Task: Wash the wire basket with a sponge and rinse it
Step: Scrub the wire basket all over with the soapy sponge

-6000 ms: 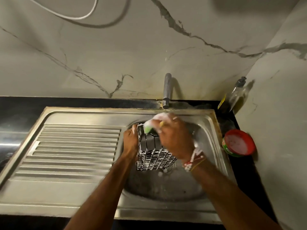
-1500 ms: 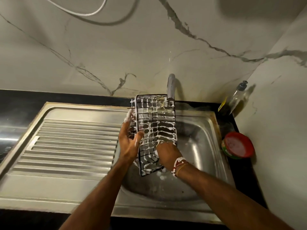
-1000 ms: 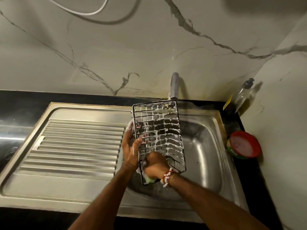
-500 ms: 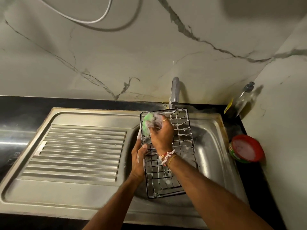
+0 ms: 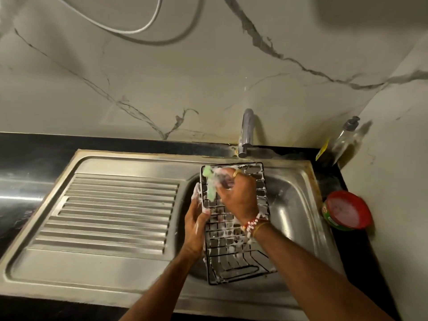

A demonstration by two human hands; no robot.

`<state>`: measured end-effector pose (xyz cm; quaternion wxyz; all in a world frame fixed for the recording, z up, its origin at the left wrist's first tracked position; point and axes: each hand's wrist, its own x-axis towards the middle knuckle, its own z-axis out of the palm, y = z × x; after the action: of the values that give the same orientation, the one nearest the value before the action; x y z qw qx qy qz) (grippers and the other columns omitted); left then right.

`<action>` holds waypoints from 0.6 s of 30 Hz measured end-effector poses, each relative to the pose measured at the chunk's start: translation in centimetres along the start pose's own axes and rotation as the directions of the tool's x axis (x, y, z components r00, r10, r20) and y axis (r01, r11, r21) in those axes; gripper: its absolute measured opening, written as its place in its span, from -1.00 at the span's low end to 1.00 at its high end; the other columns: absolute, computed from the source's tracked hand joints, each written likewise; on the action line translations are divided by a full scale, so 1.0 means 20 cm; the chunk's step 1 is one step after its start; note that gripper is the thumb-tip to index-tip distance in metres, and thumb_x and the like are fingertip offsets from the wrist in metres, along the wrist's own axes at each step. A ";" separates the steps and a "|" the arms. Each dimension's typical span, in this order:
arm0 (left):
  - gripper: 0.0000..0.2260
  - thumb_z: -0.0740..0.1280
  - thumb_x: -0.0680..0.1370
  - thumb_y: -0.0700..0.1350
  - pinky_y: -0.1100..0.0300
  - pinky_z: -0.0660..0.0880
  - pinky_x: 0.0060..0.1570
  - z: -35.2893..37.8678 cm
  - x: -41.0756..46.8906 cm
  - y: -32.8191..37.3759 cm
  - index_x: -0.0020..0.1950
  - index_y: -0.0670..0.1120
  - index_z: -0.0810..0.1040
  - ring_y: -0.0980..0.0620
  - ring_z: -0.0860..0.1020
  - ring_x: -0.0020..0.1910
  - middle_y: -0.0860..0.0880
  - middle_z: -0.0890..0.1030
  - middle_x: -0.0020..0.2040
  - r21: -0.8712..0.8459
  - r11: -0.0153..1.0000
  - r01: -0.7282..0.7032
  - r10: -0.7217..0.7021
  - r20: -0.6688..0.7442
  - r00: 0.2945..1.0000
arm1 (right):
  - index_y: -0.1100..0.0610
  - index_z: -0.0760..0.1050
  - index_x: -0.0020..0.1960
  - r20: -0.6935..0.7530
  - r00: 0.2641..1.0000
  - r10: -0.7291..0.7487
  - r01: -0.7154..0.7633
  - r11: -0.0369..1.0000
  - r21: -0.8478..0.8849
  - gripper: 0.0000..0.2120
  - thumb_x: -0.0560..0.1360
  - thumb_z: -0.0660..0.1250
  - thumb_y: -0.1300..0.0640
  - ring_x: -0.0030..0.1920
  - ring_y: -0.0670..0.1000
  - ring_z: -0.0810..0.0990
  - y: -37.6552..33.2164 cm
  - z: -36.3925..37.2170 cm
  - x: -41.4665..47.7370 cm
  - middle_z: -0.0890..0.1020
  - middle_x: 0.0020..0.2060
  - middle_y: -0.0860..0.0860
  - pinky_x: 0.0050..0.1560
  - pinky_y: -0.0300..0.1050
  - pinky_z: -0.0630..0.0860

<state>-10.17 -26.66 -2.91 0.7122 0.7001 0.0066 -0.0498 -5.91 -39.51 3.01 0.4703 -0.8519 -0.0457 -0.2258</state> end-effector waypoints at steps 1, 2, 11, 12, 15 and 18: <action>-0.43 0.30 0.45 0.11 0.17 0.59 0.11 0.01 0.00 0.01 0.44 -0.03 0.37 0.12 0.60 0.23 0.15 0.65 0.23 0.003 1.000 -0.015 0.015 0.005 1.000 | 0.14 0.61 0.02 -0.053 0.998 -0.019 0.016 0.999 -0.044 -0.80 0.42 0.45 0.10 -0.24 -0.10 0.63 -0.01 0.01 0.03 0.68 -0.17 0.00 -0.24 -0.28 0.60; -0.40 0.31 0.46 0.11 0.07 0.58 0.19 0.01 -0.01 0.02 0.47 -0.06 0.36 0.06 0.58 0.27 0.08 0.63 0.27 0.012 1.000 -0.012 0.012 0.004 1.000 | 0.15 0.61 -0.01 -0.070 0.997 -0.044 0.038 0.996 -0.086 -0.80 0.40 0.46 0.11 -0.24 -0.07 0.63 -0.01 0.03 0.05 0.68 -0.19 0.02 -0.23 -0.30 0.58; -0.23 0.35 0.46 0.30 -0.01 0.54 0.28 -0.07 0.04 0.00 0.54 -0.10 0.32 -0.07 0.53 0.36 -0.11 0.52 0.41 0.015 1.000 0.018 -0.016 -0.089 0.996 | 0.20 0.61 -0.13 -0.370 0.899 0.235 -0.333 0.915 -0.228 -0.78 0.29 0.54 0.13 -0.25 0.09 0.64 0.12 -0.11 0.16 0.69 -0.22 0.12 -0.22 0.04 0.62; -0.24 0.35 0.47 0.30 -0.09 0.52 0.29 -0.08 0.03 0.00 0.55 -0.08 0.32 -0.10 0.51 0.37 -0.11 0.51 0.42 0.017 1.000 0.020 -0.019 -0.091 0.996 | 0.19 0.61 -0.11 -0.326 0.916 0.234 -0.321 0.914 -0.247 -0.78 0.30 0.52 0.11 -0.24 0.08 0.65 0.11 -0.11 0.16 0.69 -0.21 0.11 -0.21 0.02 0.62; -0.23 0.32 0.47 0.37 -0.29 0.42 0.34 -0.08 0.04 -0.02 0.56 -0.01 0.30 -0.17 0.44 0.44 -0.12 0.43 0.49 0.033 0.999 0.029 -0.026 -0.096 0.995 | 0.15 0.62 -0.06 -0.071 0.997 -0.006 -0.020 0.938 -0.346 -0.80 0.34 0.49 0.11 -0.28 0.04 0.64 0.04 -0.04 0.10 0.68 -0.22 0.08 -0.28 -0.10 0.63; -0.20 0.30 0.46 0.36 0.01 0.49 0.34 -0.04 0.03 0.04 0.54 -0.11 0.32 -0.01 0.47 0.41 -0.09 0.48 0.45 0.068 0.998 -0.015 0.019 -0.059 0.998 | 0.14 0.63 -0.05 0.111 0.977 -0.180 0.211 0.852 -0.480 -0.77 0.30 0.52 0.15 -0.35 0.06 0.63 0.02 0.04 0.08 0.67 -0.25 0.07 -0.38 -0.17 0.55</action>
<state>-9.49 -25.86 -2.08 0.6881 0.7250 0.0201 -0.0228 -4.14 -39.25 3.04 0.2127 -0.9405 -0.0882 -0.2499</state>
